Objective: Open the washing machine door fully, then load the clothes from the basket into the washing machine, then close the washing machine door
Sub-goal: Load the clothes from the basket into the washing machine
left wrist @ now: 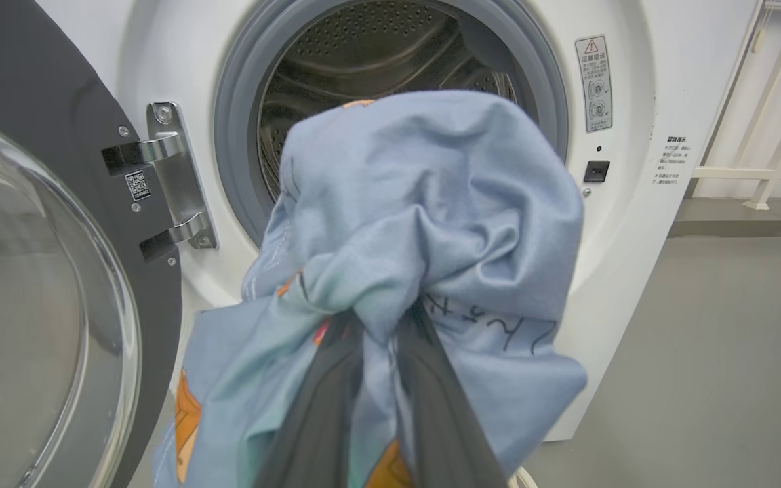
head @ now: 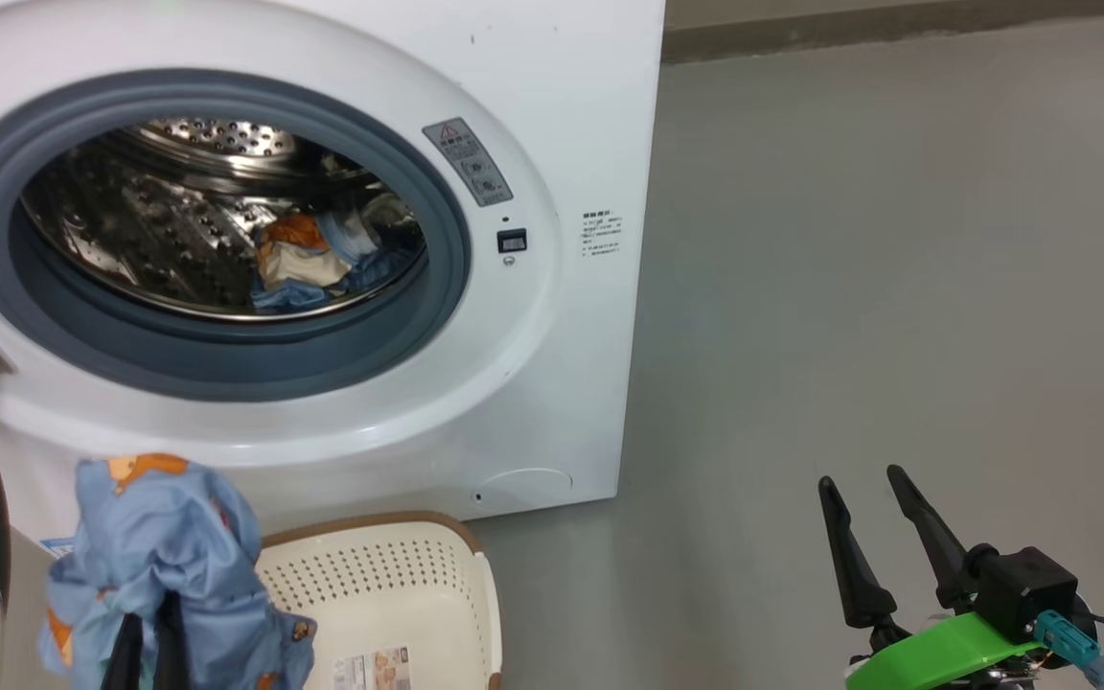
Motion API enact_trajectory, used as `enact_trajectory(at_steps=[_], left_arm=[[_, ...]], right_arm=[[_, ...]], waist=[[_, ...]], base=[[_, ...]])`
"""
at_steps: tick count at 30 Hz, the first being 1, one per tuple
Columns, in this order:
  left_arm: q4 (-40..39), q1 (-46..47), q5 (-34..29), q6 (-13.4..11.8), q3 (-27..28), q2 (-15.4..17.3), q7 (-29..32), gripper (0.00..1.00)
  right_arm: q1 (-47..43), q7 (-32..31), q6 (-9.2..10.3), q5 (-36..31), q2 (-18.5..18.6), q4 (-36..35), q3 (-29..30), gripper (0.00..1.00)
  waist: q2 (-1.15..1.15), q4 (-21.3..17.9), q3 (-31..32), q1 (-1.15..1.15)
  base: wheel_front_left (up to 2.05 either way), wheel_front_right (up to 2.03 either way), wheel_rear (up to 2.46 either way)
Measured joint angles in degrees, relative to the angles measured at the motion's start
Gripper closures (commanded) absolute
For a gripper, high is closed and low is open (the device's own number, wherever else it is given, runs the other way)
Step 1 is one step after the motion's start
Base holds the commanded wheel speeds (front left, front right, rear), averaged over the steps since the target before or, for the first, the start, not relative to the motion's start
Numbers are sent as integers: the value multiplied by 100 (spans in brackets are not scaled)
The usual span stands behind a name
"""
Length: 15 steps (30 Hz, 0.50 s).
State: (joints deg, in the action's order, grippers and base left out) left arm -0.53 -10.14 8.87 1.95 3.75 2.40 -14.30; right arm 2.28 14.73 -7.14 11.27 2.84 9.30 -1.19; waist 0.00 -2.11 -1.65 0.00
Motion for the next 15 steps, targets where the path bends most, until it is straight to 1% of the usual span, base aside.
enact_trajectory(at_steps=[8,14,15], left_arm=[[12,602,94,70,-182,-1,0,100],[80,1513,91,145,-218,-23,0,100],[108,1686,88,192,-205,-26,0,100]], right_arm=[[65,0,0,0,-1,-76,-22,0],[386,0,0,3,-1,-148,-30,0],[430,0,0,3,-1,-166,-35,0]], waist=[[0,-30,-369,0],[0,-69,-810,0],[0,-79,-891,0]], base=[[0,0,0],[0,0,0],[0,0,0]])
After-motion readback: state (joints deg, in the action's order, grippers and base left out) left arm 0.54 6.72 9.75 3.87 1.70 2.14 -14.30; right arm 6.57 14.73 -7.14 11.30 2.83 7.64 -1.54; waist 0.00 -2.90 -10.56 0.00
